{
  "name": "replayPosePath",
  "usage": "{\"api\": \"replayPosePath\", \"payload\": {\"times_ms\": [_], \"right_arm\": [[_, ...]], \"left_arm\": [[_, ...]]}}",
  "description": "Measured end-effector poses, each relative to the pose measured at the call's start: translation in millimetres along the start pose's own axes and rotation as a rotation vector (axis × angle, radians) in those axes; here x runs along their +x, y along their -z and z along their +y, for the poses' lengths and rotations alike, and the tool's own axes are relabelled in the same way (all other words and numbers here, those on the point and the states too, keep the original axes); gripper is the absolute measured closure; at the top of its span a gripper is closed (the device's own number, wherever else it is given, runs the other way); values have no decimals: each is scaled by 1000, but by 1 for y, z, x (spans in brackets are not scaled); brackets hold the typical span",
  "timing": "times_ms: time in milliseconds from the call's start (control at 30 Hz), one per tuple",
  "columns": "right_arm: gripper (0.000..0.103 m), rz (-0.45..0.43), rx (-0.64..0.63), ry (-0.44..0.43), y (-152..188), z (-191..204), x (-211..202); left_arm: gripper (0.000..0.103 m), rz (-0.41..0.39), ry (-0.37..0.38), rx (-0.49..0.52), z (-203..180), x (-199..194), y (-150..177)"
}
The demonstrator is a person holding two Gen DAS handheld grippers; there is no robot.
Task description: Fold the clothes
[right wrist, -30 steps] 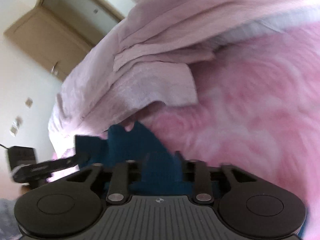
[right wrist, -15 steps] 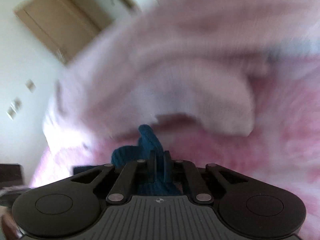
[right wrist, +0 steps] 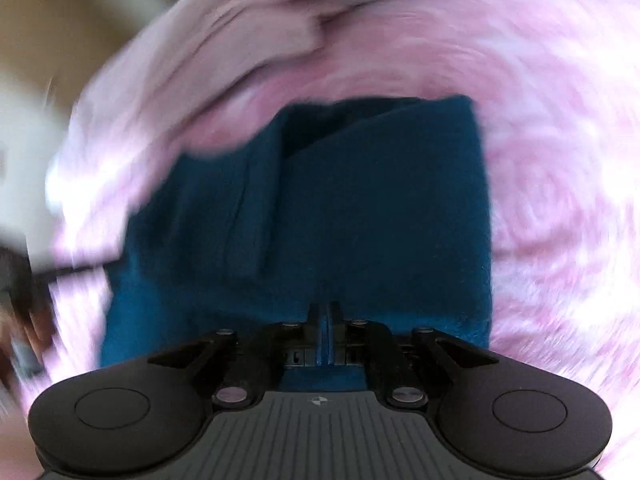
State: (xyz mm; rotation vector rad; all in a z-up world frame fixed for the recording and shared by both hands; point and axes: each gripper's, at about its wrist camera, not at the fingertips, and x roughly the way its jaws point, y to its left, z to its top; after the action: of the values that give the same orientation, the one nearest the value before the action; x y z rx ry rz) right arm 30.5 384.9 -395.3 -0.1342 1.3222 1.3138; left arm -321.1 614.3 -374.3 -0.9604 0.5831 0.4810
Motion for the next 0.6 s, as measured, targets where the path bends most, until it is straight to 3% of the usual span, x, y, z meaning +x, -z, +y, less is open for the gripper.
{"api": "replayPosePath", "payload": {"times_ms": [33, 100, 133, 167, 267, 333, 367, 400, 433, 500, 600], "right_arm": [[95, -25, 85, -39, -7, -5, 3], [82, -70, 193, -119, -21, -7, 13], [61, -90, 238, -153, -27, -7, 18], [47, -99, 243, -162, -32, -5, 23], [47, -93, 231, -162, -42, 4, 42], [48, -71, 197, -136, -38, 9, 56], [66, -60, 180, -123, -36, 12, 63], [91, -53, 164, -111, -34, 14, 68], [98, -63, 150, -100, -34, 15, 64], [99, -85, 126, -83, -34, 17, 55], [99, -108, 160, -105, -22, 8, 29]], "left_arm": [[62, -28, 16, -39, -1, 2, -7], [57, -26, 64, -111, -4, 16, -19], [56, -9, 84, -138, -5, 24, -22], [56, 7, 103, -165, -7, 33, -25], [58, 77, 24, -96, -17, 59, -18], [79, 93, -21, -30, -23, 66, -8], [92, 101, -44, 3, -27, 70, -3], [99, 93, -46, 26, -29, 69, -2], [99, 53, -28, 43, -32, 60, -1], [99, -21, 0, 89, -39, 37, 3], [99, -7, -21, 113, -38, 28, 20]]}}
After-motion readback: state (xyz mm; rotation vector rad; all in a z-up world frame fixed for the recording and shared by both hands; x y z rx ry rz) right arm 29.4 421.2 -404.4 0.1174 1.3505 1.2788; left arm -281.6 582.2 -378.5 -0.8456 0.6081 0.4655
